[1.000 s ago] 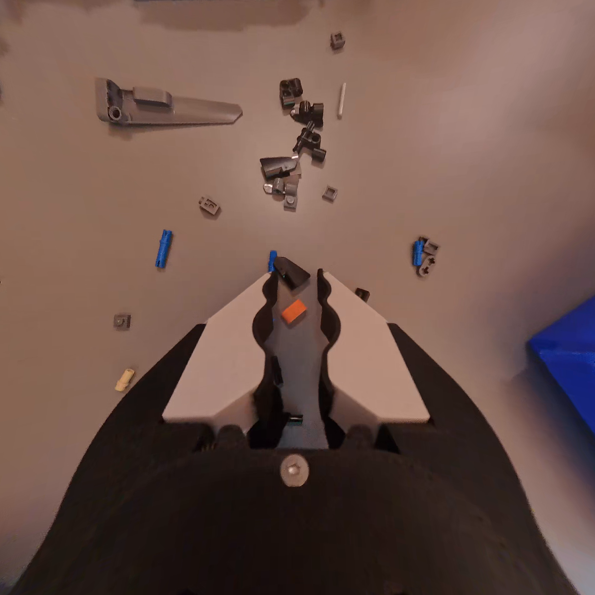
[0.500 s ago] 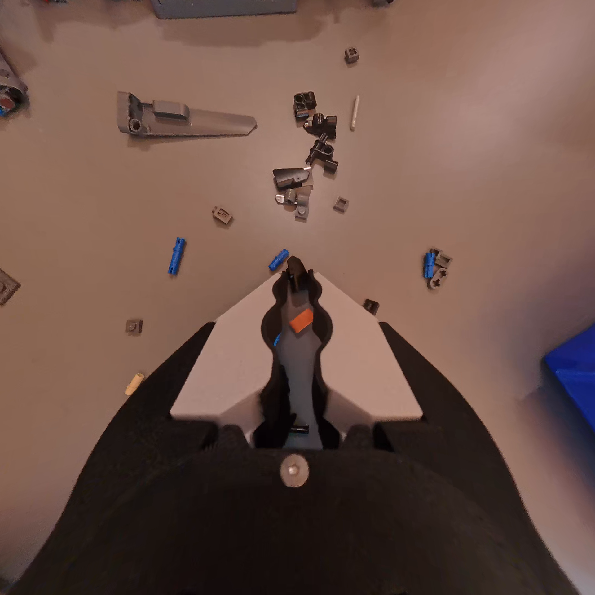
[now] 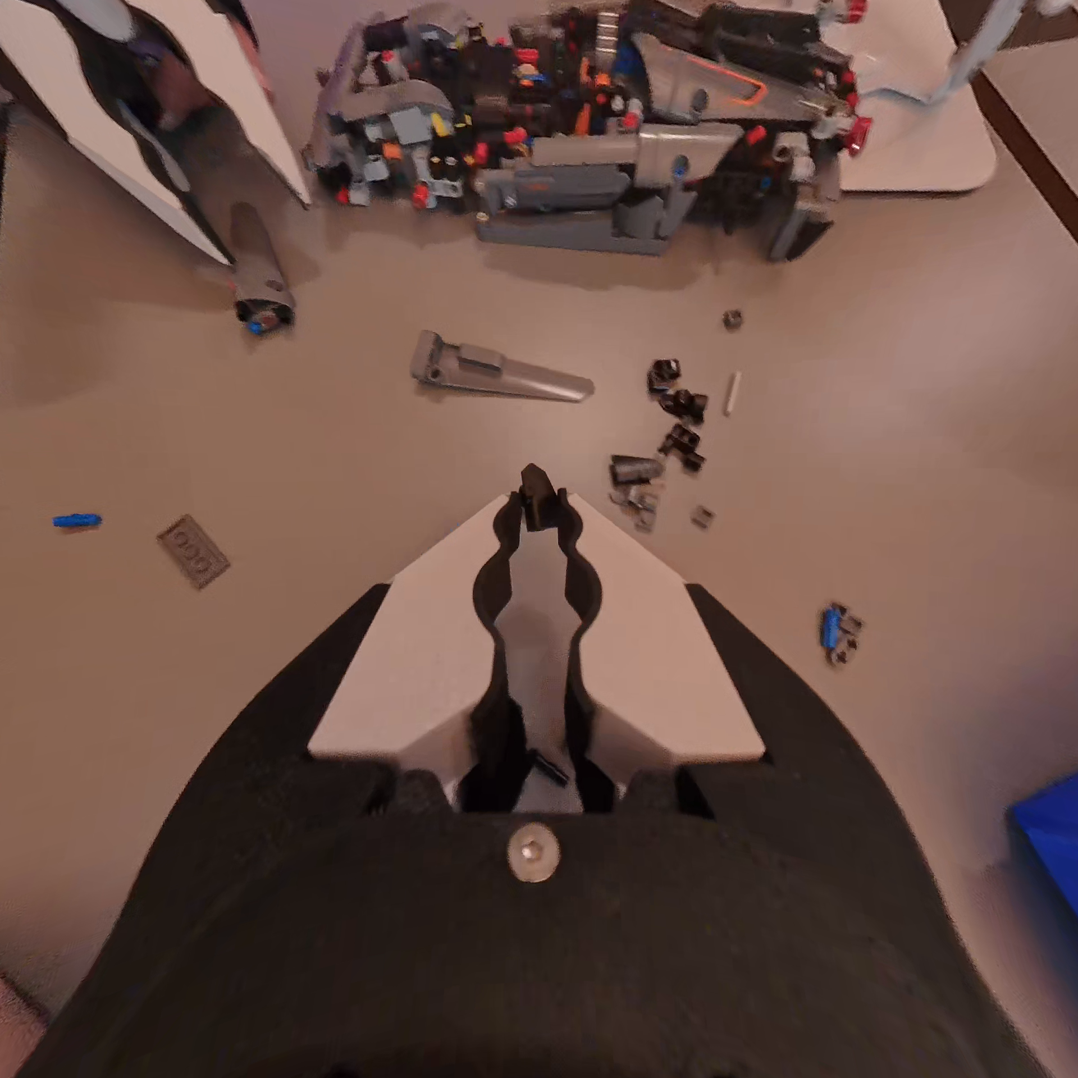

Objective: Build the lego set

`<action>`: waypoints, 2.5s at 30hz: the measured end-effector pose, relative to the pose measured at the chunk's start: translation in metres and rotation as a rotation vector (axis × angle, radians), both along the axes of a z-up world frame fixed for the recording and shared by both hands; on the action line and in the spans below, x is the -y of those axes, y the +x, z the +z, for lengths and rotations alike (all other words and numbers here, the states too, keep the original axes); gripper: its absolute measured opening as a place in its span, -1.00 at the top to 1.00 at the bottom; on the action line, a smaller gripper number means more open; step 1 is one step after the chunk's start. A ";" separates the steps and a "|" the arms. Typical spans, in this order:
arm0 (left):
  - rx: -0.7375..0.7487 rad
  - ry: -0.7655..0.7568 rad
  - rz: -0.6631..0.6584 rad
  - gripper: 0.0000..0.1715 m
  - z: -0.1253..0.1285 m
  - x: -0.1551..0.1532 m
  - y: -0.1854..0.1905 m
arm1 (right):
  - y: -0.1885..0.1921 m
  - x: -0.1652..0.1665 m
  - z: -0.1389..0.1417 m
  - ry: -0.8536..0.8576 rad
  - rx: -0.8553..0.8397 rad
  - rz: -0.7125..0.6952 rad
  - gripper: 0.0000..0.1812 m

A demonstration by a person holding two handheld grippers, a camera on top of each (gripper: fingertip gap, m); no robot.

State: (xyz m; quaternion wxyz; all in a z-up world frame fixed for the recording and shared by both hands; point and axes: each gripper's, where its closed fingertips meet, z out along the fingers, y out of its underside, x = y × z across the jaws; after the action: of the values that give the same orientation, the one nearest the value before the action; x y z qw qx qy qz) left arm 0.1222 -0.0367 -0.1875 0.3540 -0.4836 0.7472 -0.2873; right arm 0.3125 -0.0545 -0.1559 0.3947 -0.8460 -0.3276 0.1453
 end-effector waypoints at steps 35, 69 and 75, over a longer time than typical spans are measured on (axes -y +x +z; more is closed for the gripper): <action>0.179 0.302 -0.259 1.00 0.061 0.062 0.045 | -0.155 0.046 0.023 -0.333 -0.563 0.320 0.89; 0.100 -0.388 -0.181 1.00 0.075 0.048 0.048 | -0.128 0.023 0.052 -0.114 -0.597 0.233 0.77; 0.109 -0.710 -0.151 1.00 0.089 0.040 0.052 | -0.131 0.029 0.055 0.062 -0.405 0.206 0.77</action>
State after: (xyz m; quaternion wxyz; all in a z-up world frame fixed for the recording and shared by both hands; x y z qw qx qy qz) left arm 0.1744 -0.0763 -0.0984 0.1813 -0.5038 0.6146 -0.5793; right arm 0.1812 -0.0831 -0.1005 0.4614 -0.7490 -0.3308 0.3415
